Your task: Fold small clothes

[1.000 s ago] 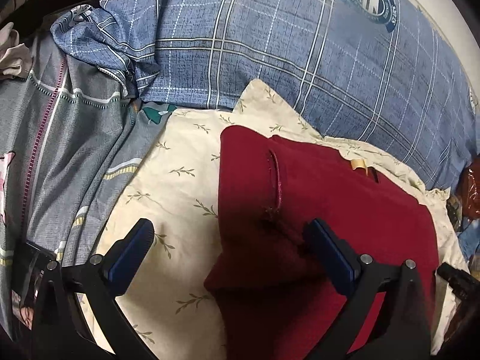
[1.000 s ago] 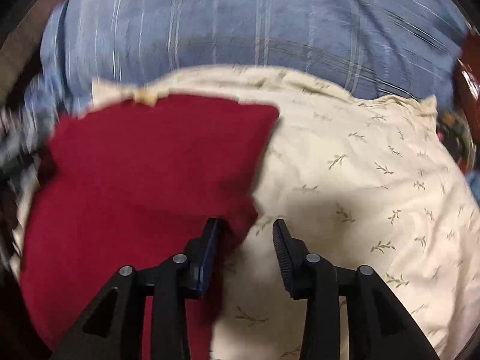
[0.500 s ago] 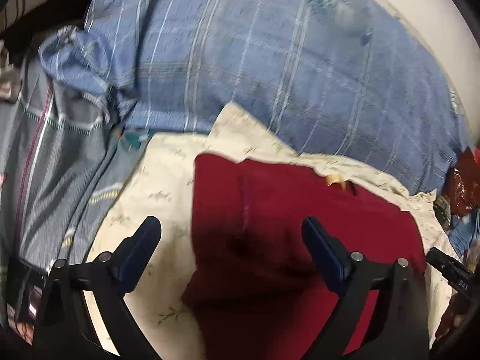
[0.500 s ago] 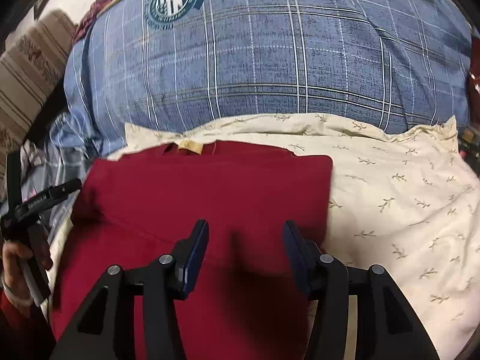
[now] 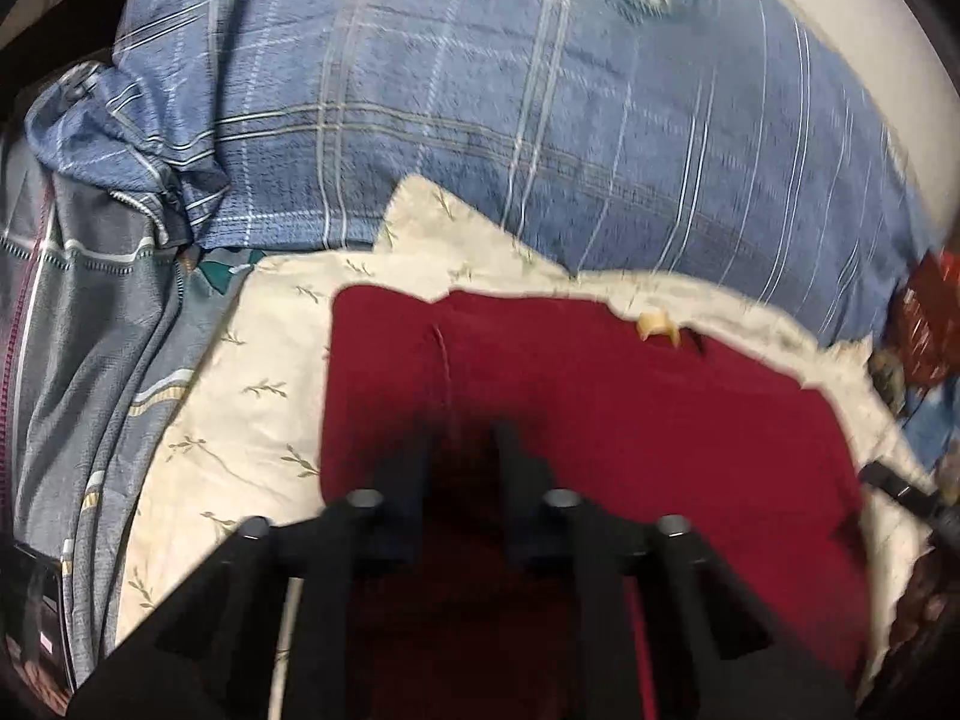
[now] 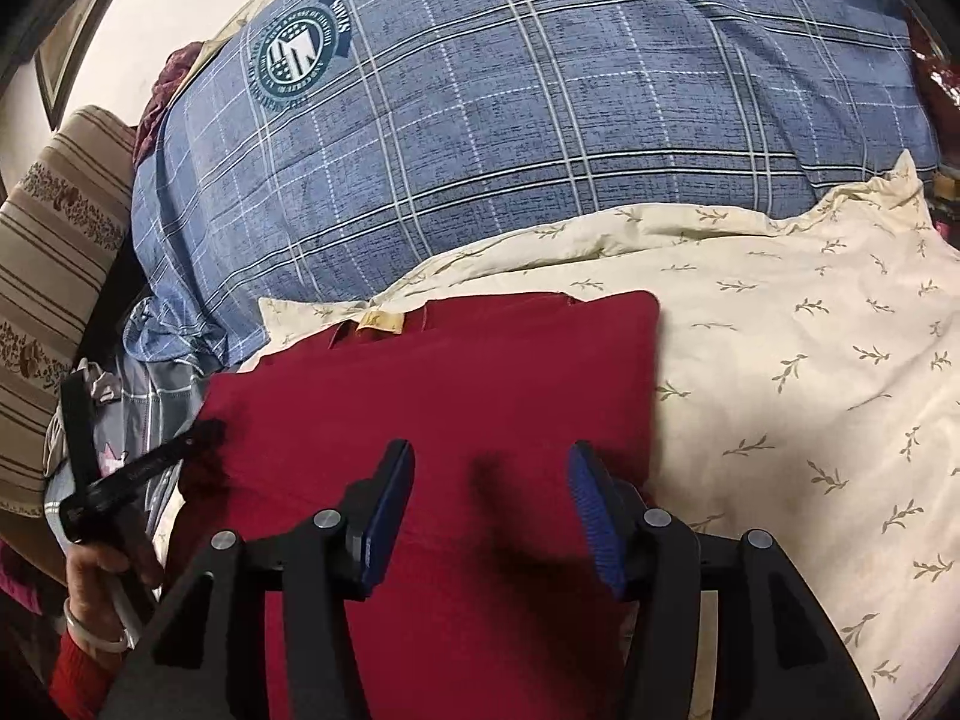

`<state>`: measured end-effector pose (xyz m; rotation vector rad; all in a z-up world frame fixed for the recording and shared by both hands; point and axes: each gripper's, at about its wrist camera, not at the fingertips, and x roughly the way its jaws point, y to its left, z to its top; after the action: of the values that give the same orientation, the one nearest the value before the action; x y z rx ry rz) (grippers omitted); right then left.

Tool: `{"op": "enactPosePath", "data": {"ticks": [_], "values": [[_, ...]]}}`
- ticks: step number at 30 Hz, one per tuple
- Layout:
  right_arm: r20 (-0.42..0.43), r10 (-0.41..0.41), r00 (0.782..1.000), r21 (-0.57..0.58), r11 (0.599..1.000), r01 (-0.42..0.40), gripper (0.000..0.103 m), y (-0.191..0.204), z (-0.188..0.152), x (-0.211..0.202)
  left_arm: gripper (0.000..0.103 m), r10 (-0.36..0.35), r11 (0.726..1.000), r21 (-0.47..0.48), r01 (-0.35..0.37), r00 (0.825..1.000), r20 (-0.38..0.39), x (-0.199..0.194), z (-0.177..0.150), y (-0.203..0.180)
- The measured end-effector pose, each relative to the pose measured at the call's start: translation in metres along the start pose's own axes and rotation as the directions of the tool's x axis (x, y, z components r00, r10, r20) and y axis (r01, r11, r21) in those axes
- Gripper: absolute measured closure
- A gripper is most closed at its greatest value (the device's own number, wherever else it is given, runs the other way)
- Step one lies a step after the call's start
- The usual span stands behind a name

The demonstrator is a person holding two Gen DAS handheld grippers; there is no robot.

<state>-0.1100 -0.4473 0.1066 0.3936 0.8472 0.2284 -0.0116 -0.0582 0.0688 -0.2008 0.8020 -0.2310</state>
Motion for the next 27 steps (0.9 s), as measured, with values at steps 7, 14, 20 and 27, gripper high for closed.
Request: {"op": "enactPosePath", "data": {"ticks": [7, 14, 20, 27], "values": [[-0.027, -0.12, 0.992, -0.043, 0.992, 0.118, 0.048, -0.002, -0.007, 0.013, 0.095, 0.031, 0.999, -0.022, -0.032, 0.999, -0.028, -0.003, -0.005, 0.004], [-0.006, -0.15, 0.989, -0.073, 0.986, 0.149, 0.048, -0.001, 0.005, 0.018, 0.095, 0.061, 0.998, -0.024, -0.063, 0.996, -0.059, -0.005, -0.012, 0.005], [-0.084, -0.285, 0.955, -0.22, 0.94, 0.261, 0.056, 0.009, 0.024, 0.073, 0.095, 0.076, 0.997, -0.017, -0.077, 0.994, -0.079, 0.001, -0.015, 0.005], [-0.063, -0.195, 0.979, -0.135, 0.973, 0.185, 0.051, 0.006, 0.022, 0.031, 0.084, 0.074, 0.997, -0.028, -0.076, 0.994, -0.08, 0.0, -0.015, 0.008]]}}
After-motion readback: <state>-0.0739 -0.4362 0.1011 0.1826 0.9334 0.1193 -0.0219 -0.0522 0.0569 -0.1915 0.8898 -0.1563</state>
